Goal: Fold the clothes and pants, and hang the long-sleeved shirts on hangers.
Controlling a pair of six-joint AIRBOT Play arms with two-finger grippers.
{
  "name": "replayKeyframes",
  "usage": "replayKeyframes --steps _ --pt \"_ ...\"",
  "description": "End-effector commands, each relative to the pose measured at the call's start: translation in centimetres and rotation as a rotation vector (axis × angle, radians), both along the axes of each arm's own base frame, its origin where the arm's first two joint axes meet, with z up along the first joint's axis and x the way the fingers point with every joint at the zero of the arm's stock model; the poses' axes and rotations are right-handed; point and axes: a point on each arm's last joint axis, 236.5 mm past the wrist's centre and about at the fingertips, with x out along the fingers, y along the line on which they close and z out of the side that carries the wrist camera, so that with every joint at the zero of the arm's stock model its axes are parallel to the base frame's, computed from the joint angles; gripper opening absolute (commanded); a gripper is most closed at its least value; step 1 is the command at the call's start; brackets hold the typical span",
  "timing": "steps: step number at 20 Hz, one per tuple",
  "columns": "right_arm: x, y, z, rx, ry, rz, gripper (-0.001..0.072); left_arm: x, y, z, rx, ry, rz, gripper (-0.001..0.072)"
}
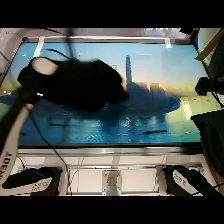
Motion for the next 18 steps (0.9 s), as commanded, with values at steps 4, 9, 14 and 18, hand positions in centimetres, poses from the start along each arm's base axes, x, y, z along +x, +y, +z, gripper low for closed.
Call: replayKeyframes --steps 4,9,14,18 --pt "0.6 -1.8 1.2 -0.109 -0.037 0.025 0.0619 -7.6 -12.7 -3.9 -0.04 0.041 -0.153 0.0461" --pt "-1.5 -5.2 -2.7 -0.059 0.049 -0.078 0.0619 1.6 1.7 0.4 0.059 -0.06 0.081 0.0474" --pt "-4.9 3.0 -16.4 0.479 0.167 -0.033 0.0631 2.6 29.4 -3.6 0.381 0.222 0.551 0.0463" --pt "-5.3 9.2 -22.0 0.784 0.159 -0.057 0.0631 -1.6 42.4 -9.2 0.357 0.382 0.911 0.0463"
